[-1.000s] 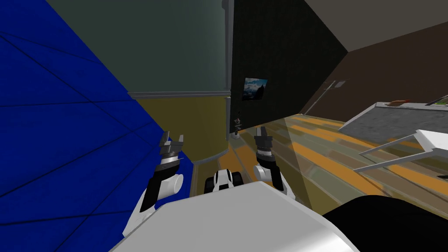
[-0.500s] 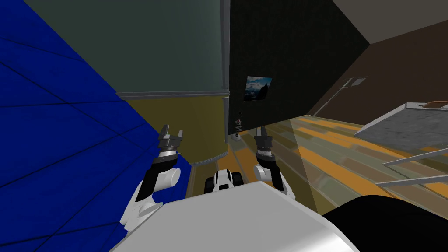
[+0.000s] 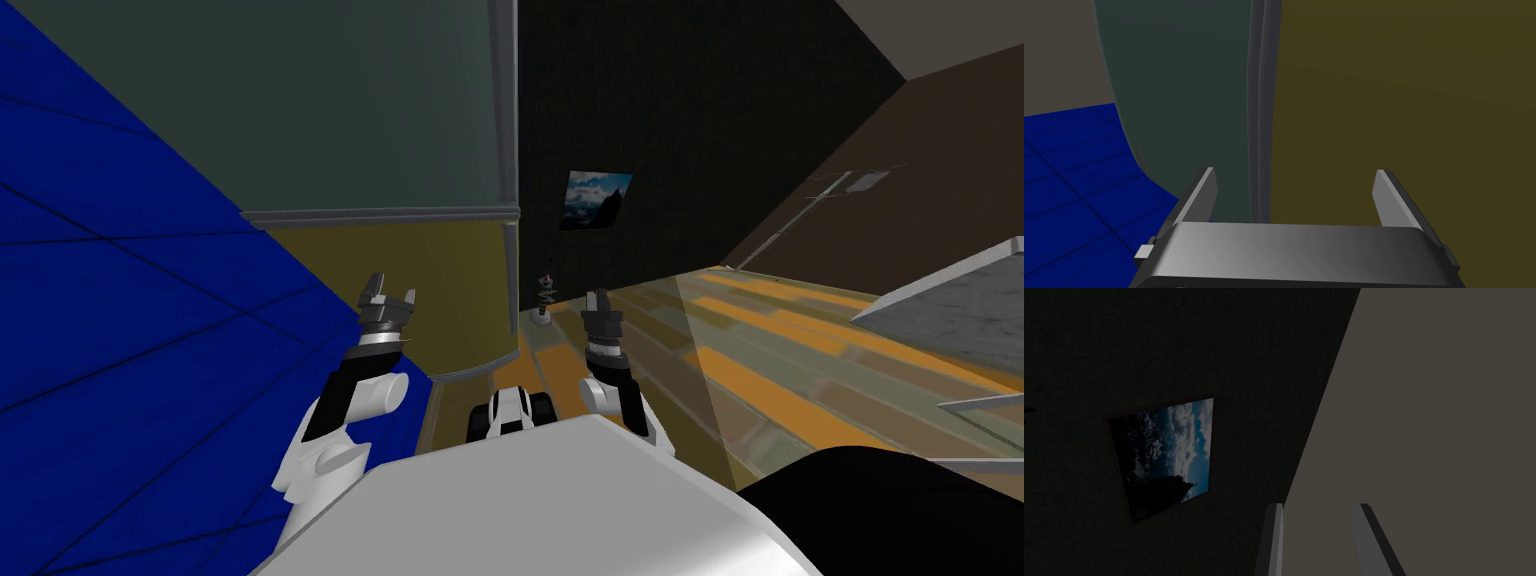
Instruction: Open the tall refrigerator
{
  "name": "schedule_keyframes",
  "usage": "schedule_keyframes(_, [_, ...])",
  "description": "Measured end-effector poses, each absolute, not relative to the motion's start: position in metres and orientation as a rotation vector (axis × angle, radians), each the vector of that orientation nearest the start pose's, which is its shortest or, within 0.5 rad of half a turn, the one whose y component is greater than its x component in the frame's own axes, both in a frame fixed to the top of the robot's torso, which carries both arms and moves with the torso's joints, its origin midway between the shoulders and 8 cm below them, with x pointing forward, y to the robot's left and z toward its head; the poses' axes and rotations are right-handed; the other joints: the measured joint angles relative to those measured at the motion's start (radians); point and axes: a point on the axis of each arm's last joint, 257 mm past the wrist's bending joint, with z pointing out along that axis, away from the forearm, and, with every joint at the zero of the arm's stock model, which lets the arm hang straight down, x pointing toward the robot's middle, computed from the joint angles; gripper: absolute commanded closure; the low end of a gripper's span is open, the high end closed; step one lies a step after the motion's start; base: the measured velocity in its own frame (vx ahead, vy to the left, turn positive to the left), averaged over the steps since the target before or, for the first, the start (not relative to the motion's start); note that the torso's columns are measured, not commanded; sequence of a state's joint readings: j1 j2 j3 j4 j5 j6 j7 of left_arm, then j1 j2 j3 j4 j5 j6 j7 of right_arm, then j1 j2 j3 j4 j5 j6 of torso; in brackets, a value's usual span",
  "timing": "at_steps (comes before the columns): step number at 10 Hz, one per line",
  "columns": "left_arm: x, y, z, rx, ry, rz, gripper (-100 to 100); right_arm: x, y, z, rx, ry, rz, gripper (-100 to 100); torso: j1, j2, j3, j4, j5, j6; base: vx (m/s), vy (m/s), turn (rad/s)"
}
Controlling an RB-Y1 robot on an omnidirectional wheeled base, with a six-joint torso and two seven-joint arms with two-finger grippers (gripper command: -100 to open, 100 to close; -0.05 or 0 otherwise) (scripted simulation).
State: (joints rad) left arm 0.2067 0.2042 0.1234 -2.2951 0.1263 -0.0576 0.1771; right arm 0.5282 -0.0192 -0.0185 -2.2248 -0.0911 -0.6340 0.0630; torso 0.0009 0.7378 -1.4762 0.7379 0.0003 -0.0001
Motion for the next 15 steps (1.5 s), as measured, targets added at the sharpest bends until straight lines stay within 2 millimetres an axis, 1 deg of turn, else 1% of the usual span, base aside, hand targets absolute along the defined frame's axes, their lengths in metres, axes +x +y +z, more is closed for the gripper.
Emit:
schedule_keyframes(1, [0.425,0.294,0.067,-0.773,0.749,-1.456,-100,0.326,-0.298,0.017,0.635,0.544,1.277,0,-0.003,0.000,0.000,0.000,-0.001,0.000,0.081,-0.141,0.038])
schedule_keyframes(3, [0.428,0.294,0.076,-0.774,0.751,-1.456,-100,0.326,-0.298,0.017,0.635,0.544,1.277,0,0.001,0.000,0.000,0.000,0.000,0.000,0.083,-0.120,0.082])
schedule_keyframes(5, [0.432,0.294,0.090,-0.769,0.746,-1.459,-100,0.326,-0.298,0.017,0.635,0.544,1.277,0,-0.002,-0.001,-0.001,0.000,-0.001,0.000,0.089,-0.133,0.082])
schedule_keyframes(7, [0.435,0.294,0.100,-0.772,0.745,-1.459,-100,0.326,-0.298,0.017,0.635,0.544,1.277,0,0.000,0.001,0.001,0.000,0.000,0.000,0.068,-0.130,0.089])
schedule_keyframes(9, [0.437,0.296,0.115,-0.769,0.737,-1.464,-100,0.326,-0.298,0.017,0.635,0.544,1.277,0,-0.003,-0.001,-0.001,0.000,-0.001,0.000,0.091,-0.152,0.079])
schedule_keyframes(10, [0.438,0.297,0.118,-0.774,0.738,-1.464,-100,0.326,-0.298,0.017,0.635,0.544,1.277,0,0.000,0.000,0.000,0.000,0.000,0.000,0.039,-0.119,0.062])
schedule_keyframes(13, [0.440,0.297,0.138,-0.784,0.723,-1.476,-100,0.326,-0.298,0.017,0.635,0.544,1.277,0,-0.003,-0.001,0.000,0.000,-0.001,0.000,0.089,-0.175,0.112])
schedule_keyframes(15, [0.443,0.301,0.150,-0.797,0.710,-1.487,-100,0.326,-0.298,0.017,0.635,0.544,1.277,0,-0.002,-0.002,-0.001,-0.001,-0.001,0.000,0.098,-0.172,0.084])
